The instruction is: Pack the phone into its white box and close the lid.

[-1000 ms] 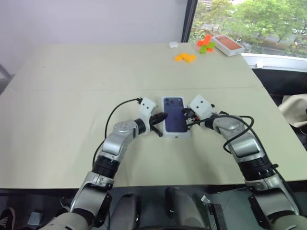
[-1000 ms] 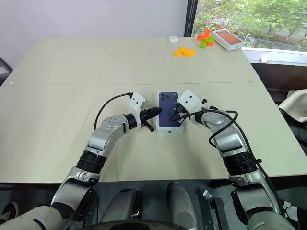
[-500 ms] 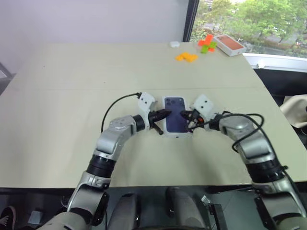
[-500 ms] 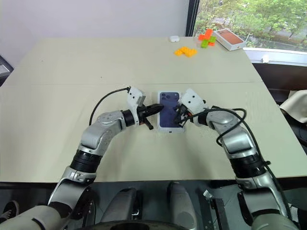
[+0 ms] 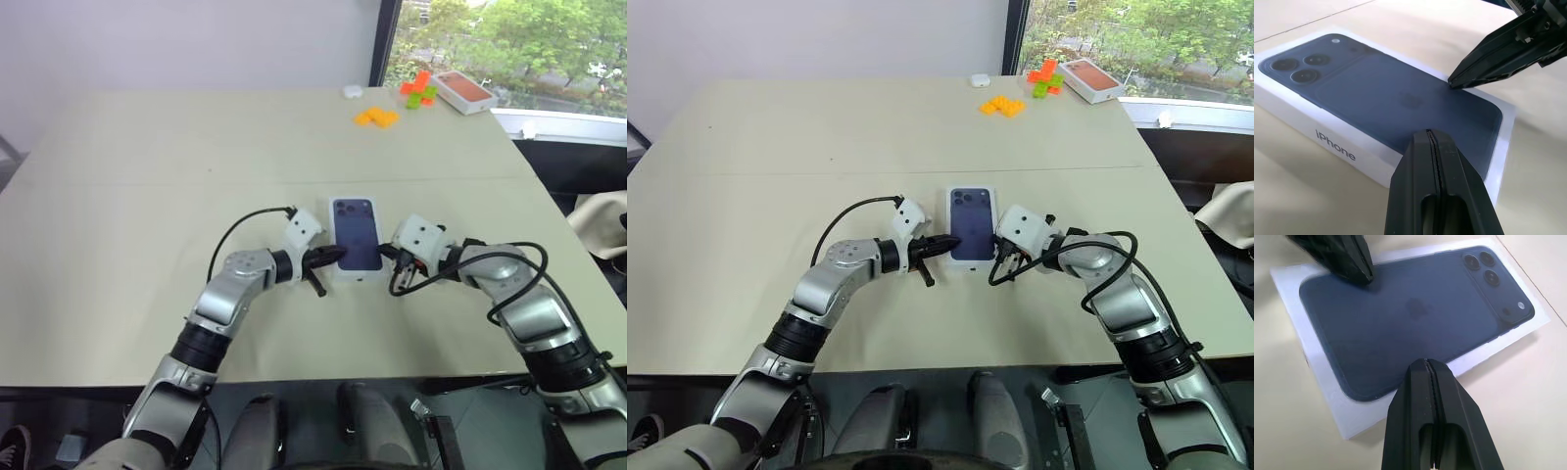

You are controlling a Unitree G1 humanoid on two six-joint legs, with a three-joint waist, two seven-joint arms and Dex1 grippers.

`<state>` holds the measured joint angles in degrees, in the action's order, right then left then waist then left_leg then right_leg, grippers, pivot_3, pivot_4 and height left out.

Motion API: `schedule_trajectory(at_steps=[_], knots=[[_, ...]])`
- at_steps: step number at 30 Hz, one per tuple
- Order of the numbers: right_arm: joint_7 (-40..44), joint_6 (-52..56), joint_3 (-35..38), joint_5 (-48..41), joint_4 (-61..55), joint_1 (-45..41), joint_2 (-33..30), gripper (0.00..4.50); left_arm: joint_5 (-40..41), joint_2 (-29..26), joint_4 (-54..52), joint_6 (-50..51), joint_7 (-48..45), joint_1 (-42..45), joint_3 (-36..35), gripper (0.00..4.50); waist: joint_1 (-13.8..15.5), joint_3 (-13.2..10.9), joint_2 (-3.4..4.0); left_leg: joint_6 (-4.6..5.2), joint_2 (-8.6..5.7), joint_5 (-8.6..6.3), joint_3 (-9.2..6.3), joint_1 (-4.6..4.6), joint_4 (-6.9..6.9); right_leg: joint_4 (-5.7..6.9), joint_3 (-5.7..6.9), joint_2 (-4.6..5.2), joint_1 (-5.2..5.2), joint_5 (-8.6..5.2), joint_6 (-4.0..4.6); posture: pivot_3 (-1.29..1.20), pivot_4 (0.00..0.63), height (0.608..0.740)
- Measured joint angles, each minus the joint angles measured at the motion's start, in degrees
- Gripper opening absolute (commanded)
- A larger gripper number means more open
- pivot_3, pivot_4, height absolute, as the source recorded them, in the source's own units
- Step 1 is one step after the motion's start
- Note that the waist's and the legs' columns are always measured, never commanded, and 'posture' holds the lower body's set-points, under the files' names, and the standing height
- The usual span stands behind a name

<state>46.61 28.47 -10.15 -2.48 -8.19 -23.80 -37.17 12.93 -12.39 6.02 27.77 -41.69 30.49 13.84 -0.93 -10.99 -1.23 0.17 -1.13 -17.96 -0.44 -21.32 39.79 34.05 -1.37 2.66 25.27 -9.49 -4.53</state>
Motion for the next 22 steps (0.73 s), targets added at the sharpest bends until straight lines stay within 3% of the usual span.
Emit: schedule_trajectory(at_steps=[1,2,4,9,10,11,12,22], knots=[[0.19,0.81,0.32,-1.22,0.44,-0.51,0.59,0.0,0.48,-0.15,0.09,0.31,-0.25,0.27,-0.6,0.55,0.06,-0.01,0.01,0.0,0.0,0.0,0.0,-0.03,0.0,0.02,0.0,0.0,0.04,0.0,0.0,0.0,0.15,0.74],[0.78,2.98,2.29,-4.29,1.22,-1.62,2.0,0.26,2.28,-0.76,-0.05,1.43,-1.2,0.61,-2.09,0.82,0.02,-0.04,0.0,0.0,0.02,0.0,0.0,-0.08,0.0,0.03,0.0,0.0,0.11,0.01,0.0,0.0,0.15,0.74],[1.61,5.52,6.14,-8.6,1.59,-3.55,2.48,0.86,4.19,-2.29,-0.7,2.73,-2.26,1.27,-4.57,1.81,0.2,-0.06,0.03,0.0,0.01,0.0,-0.02,-0.09,0.0,0.05,0.0,0.03,0.12,0.01,0.0,0.0,0.15,0.74],[7.1,2.93,10.06,-13.52,-0.07,-3.51,-0.75,3.29,6.98,-8.8,-4.1,2.82,-5.24,0.7,-9.41,4.29,0.26,-0.06,0.03,0.05,-0.03,-0.04,-0.04,-0.1,-0.04,0.01,0.03,0.08,0.09,0.01,0.0,0.0,0.15,0.74],[8.05,1.91,10.27,-13.9,0.12,-3.13,-1.68,3.82,8.24,-11.03,-4.53,2.79,-7.1,0.43,-10.94,4.5,0.23,-0.07,0.03,0.05,-0.04,-0.03,-0.01,-0.11,-0.04,0.0,0.02,0.09,0.11,0.01,0.0,0.0,0.15,0.74],[8.69,1.25,10.86,-14.16,0.56,-2.98,-2.56,4.34,9.06,-12.97,-4.61,2.75,-8.43,0.13,-12.48,4.5,0.2,-0.08,0.03,0.05,-0.03,-0.03,0.01,-0.09,-0.04,0.0,0.02,0.1,0.1,0.01,0.0,0.0,0.15,0.74],[9.2,0.73,11.66,-14.39,1.07,-2.95,-3.58,4.44,9.71,-15.04,-4.58,2.67,-9.7,-0.23,-13.84,4.5,0.15,-0.08,0.03,0.05,-0.03,-0.03,0.04,-0.08,-0.04,-0.01,0.01,0.1,0.1,0.0,0.0,0.0,0.15,0.74],[11.77,-3.76,15.58,-14.64,8.41,-2.03,-9.24,4.44,10.22,-28.82,1.86,-2.48,-17.5,-6.47,-21.47,4.5,0.12,-0.09,0.02,0.05,0.01,-0.03,0.1,-0.08,-0.04,0.0,0.0,0.09,0.14,-0.05,0.08,0.0,0.15,0.74]])
